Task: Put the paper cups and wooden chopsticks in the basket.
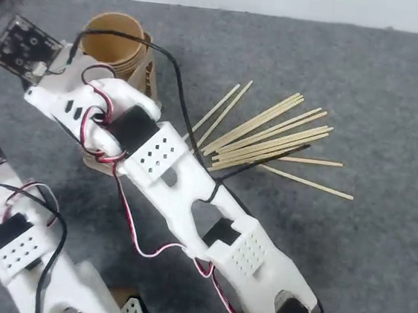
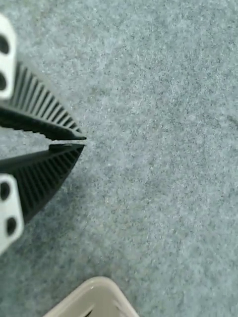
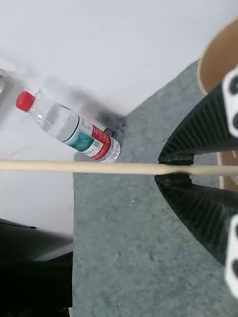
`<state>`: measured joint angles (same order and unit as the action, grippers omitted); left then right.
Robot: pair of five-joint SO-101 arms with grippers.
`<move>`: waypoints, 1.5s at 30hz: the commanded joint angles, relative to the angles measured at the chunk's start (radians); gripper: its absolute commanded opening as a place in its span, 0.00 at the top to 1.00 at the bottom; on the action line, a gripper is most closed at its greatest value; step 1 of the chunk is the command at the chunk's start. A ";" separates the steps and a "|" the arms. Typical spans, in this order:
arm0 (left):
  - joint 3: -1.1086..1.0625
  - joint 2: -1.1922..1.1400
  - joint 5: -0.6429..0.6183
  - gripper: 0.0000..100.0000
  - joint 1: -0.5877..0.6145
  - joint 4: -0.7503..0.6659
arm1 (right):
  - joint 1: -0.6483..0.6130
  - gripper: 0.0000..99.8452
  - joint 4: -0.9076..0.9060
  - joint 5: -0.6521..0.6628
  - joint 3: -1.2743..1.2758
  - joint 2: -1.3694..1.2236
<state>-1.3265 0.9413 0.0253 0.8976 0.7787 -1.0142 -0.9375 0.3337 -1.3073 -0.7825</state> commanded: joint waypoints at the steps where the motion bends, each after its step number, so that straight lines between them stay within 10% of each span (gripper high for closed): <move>1: 0.002 0.017 0.011 0.99 -0.006 -0.018 | 0.028 0.99 -0.068 0.006 -0.046 0.019; 14: 0.002 0.017 0.012 0.99 -0.006 -0.018 | 0.101 0.99 -0.312 0.011 -0.061 0.025; 20: 0.002 0.017 0.012 0.99 -0.008 -0.018 | 0.105 0.76 -0.475 0.008 -0.215 0.061; 28: 0.002 0.017 0.012 0.99 -0.008 -0.018 | 0.157 0.81 -0.555 0.012 -0.377 0.147; 45: 0.008 0.017 0.006 0.99 -0.023 -0.052 | 0.693 0.81 -0.857 -0.046 -0.322 0.377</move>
<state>-1.3295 0.9413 0.0253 0.8945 0.7618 -0.4434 -1.7568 0.3184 -1.6326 -0.4664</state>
